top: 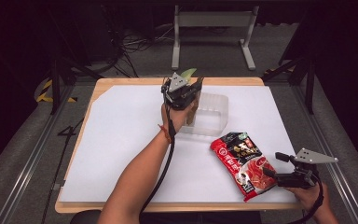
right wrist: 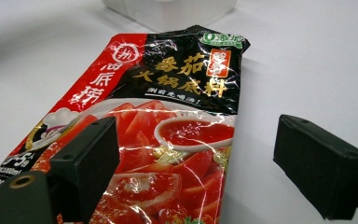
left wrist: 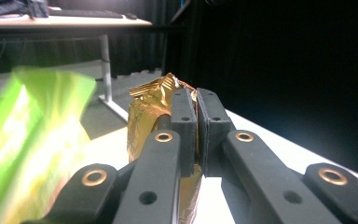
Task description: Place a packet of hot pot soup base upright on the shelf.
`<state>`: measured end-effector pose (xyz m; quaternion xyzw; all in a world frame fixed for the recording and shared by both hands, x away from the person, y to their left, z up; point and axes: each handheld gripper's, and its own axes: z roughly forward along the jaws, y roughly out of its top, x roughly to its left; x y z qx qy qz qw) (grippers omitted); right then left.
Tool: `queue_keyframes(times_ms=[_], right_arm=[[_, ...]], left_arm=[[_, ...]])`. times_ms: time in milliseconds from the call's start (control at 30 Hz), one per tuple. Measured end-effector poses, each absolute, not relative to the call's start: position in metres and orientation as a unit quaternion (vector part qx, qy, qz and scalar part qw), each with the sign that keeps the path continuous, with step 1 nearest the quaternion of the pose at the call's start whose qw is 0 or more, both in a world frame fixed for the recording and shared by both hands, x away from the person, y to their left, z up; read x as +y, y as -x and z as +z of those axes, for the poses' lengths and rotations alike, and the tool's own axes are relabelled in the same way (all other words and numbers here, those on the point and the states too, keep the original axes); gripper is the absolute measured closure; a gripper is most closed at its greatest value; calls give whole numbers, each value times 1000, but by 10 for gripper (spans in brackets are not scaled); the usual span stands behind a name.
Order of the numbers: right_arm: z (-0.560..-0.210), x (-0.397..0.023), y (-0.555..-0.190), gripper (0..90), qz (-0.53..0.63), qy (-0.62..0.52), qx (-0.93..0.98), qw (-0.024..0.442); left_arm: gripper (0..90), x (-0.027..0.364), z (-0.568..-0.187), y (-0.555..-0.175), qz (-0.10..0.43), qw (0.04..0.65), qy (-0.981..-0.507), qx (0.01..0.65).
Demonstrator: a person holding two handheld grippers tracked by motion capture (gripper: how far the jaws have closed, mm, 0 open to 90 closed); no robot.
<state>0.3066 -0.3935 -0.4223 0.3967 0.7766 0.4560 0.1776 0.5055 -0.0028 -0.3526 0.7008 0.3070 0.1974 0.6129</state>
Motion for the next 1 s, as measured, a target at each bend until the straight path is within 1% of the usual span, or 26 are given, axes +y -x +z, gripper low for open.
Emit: queue_keyframes(times_ms=[100,367,433,467,533,600,633,700,867,1000], right_arm=[[-422,-393,-307,148,455,-399,776,176],[-423,-391,-308,147,450,-397,780,176],[-423,-391,-309,147,448,-399,780,178],[-423,-391,-309,147,449,-399,780,178],[-423,-391,-309,148,448,-399,780,178],[-423,-392,-310,152,449,-399,780,177],[-423,-392,-310,153,448,-401,780,175],[-424,-392,-311,156,448,-401,780,175],[-422,-393,-312,187,451,-401,779,172],[-421,-391,-314,211,449,-394,783,173]], left_arm=[[864,4,-356,-501,187,619,-698,306],[842,18,-359,-487,178,615,-717,275],[816,19,-359,-483,179,613,-722,266],[816,20,-359,-482,174,610,-727,261],[804,22,-358,-478,182,604,-735,249],[792,25,-357,-477,175,603,-741,239],[781,27,-356,-474,184,599,-744,232],[764,29,-355,-473,186,597,-747,226],[699,42,-350,-459,194,587,-761,197],[685,51,-352,-450,190,582,-768,190]])
